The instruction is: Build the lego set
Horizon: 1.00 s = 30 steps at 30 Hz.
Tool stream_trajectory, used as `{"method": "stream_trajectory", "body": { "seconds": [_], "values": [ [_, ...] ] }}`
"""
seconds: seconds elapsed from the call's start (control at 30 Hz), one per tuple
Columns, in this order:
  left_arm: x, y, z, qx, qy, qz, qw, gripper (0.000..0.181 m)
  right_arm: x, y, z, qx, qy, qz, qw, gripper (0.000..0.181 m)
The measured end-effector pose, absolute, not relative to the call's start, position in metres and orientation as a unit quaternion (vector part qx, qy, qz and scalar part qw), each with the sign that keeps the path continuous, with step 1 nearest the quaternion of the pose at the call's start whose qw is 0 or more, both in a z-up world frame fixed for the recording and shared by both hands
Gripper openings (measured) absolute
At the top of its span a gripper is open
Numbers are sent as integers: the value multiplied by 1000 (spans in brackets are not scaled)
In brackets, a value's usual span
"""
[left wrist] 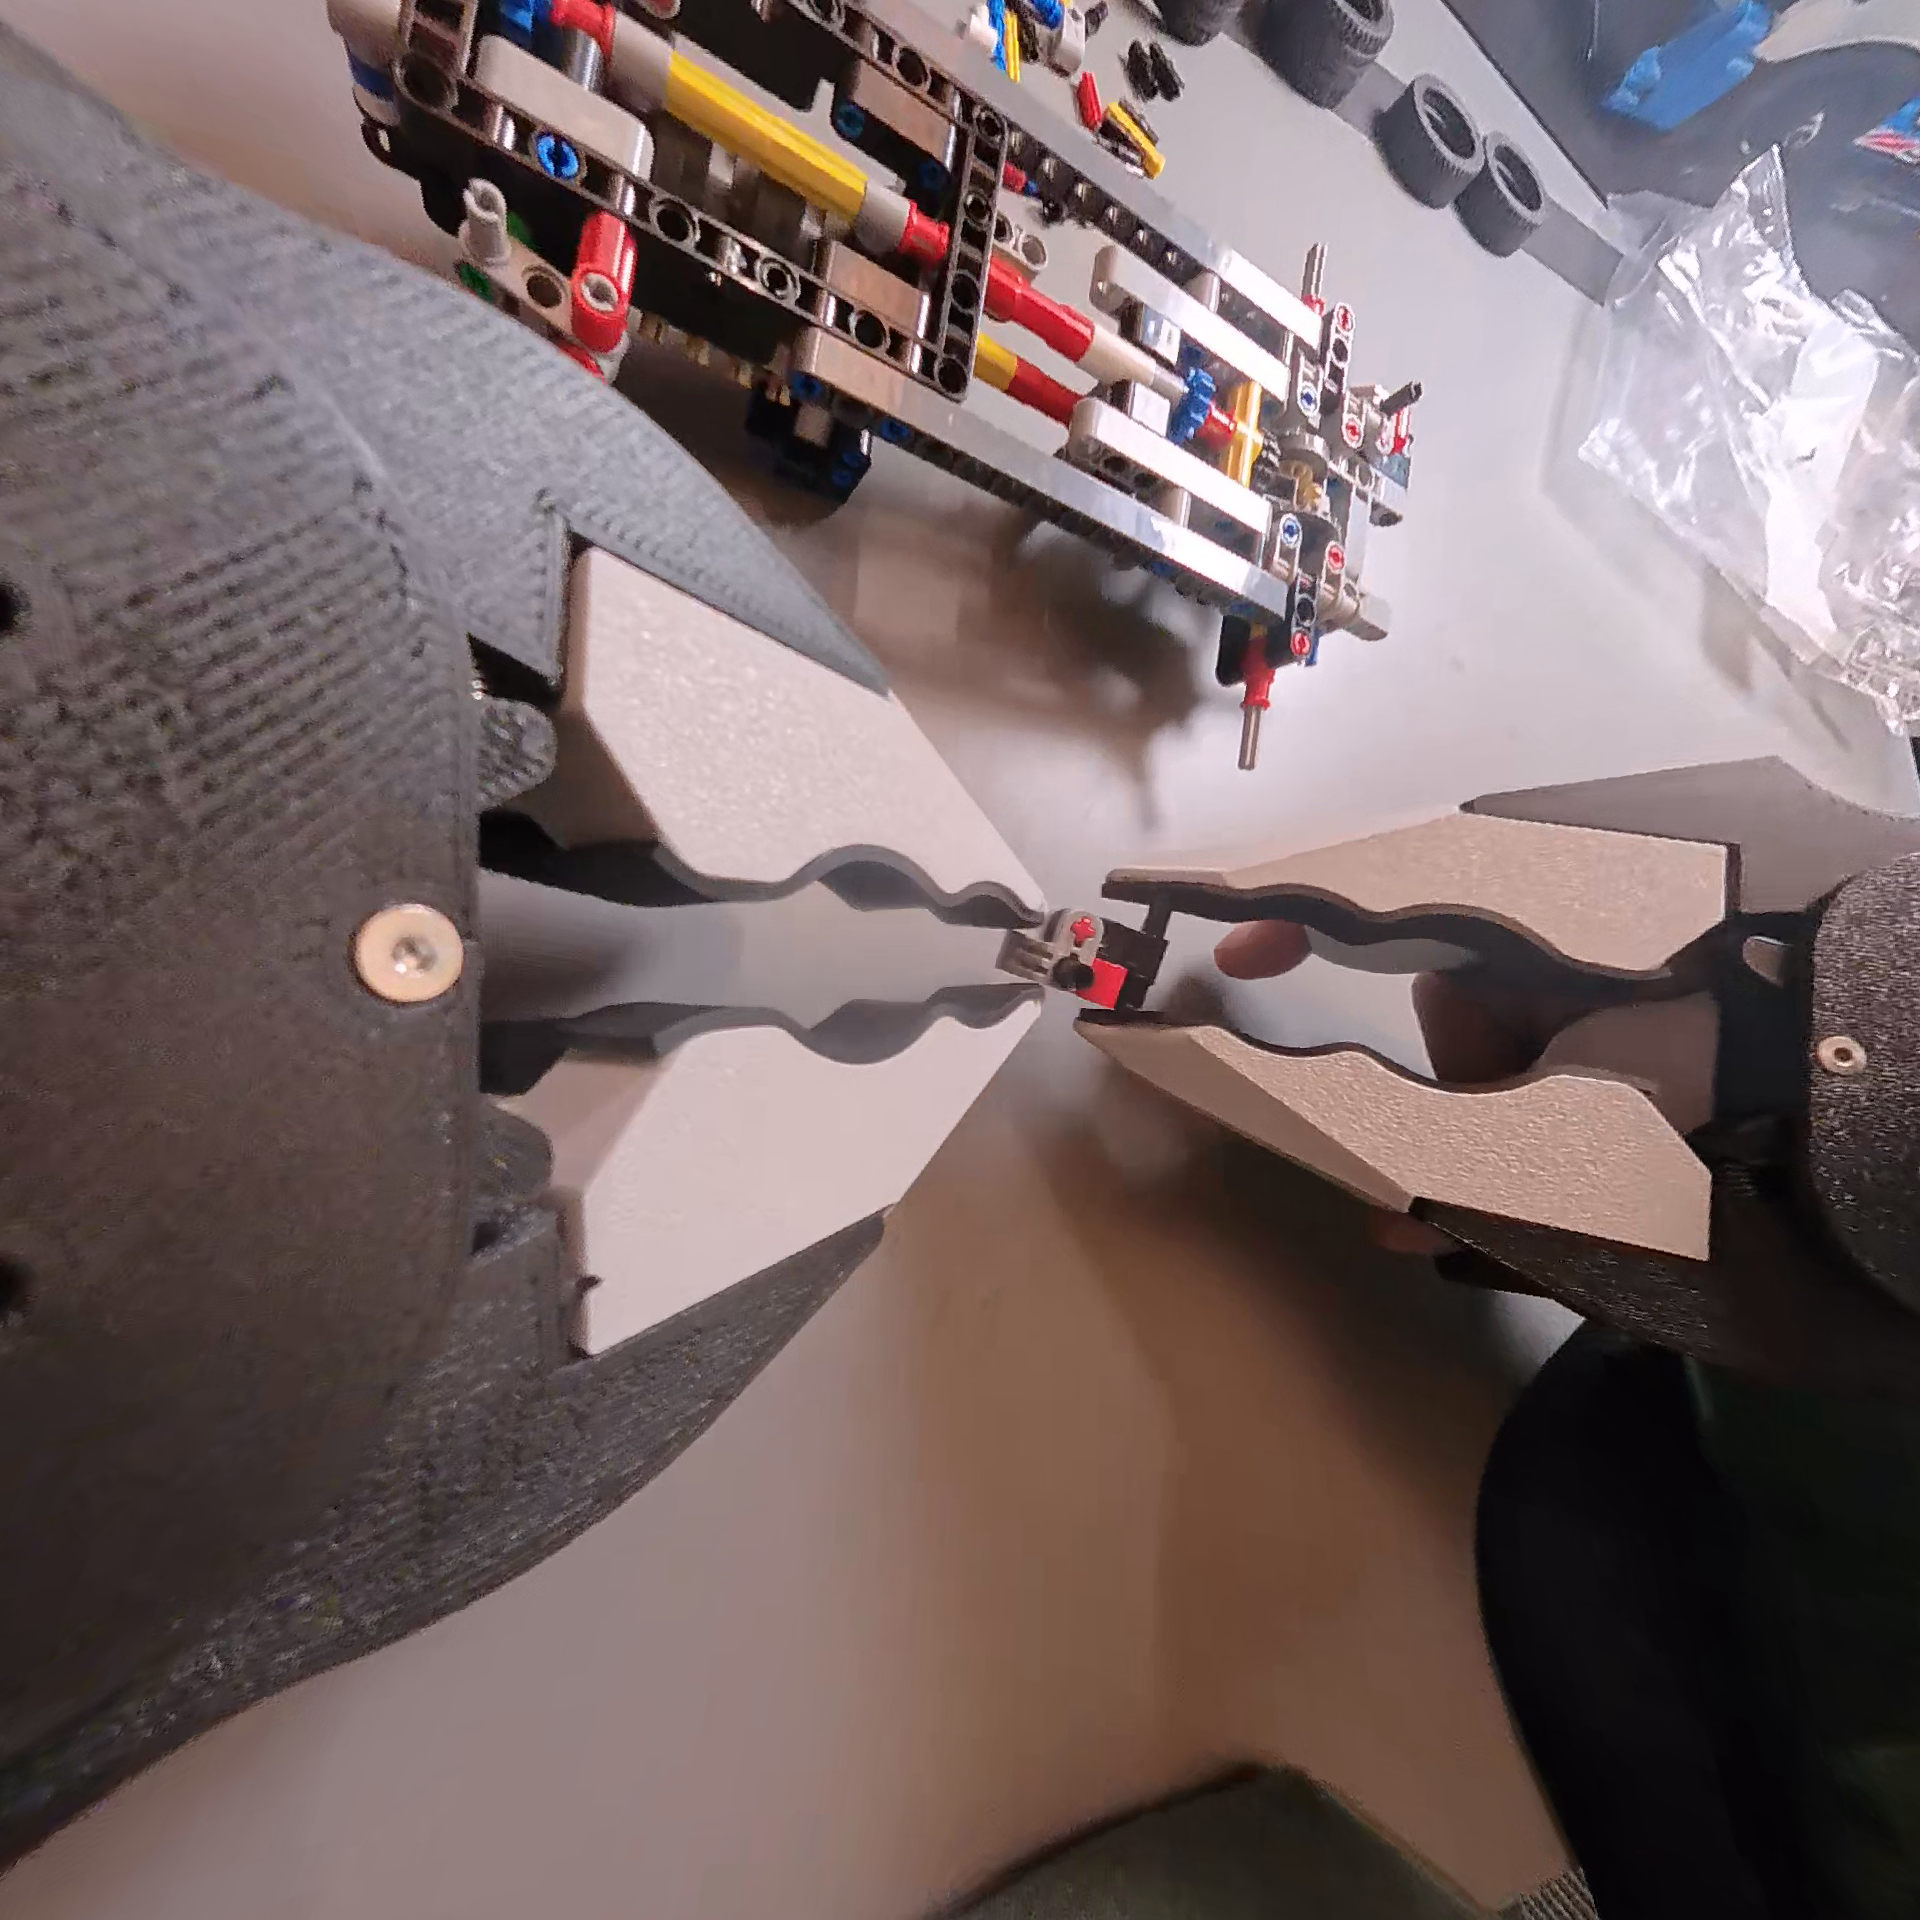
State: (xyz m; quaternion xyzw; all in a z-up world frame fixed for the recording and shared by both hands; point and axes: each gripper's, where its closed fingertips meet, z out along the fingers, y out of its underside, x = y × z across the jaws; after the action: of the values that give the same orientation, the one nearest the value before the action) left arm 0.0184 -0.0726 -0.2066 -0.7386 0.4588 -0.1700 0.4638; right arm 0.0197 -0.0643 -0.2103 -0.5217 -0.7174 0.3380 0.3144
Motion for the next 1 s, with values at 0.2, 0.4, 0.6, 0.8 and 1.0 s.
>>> {"method": "stream_trajectory", "body": {
  "seconds": [0.2,0.4,0.6,0.8,1.0],
  "values": [
    [15,-69,-204,-739,450,-167,473,17,20,-61,-206,-530,-704,357,310,22],
    [18,-69,-202,-733,457,-158,480,16,16,-71,-193,-518,-687,399,317,22],
    [21,-70,-180,-719,428,-194,512,8,12,-70,-165,-517,-636,459,343,22],
    [16,-67,-144,-695,337,-298,561,7,10,-60,-132,-512,-560,530,378,34],
    [22,-72,-129,-667,314,-358,574,7,11,-71,-117,-486,-537,580,373,27]
  ]
}}
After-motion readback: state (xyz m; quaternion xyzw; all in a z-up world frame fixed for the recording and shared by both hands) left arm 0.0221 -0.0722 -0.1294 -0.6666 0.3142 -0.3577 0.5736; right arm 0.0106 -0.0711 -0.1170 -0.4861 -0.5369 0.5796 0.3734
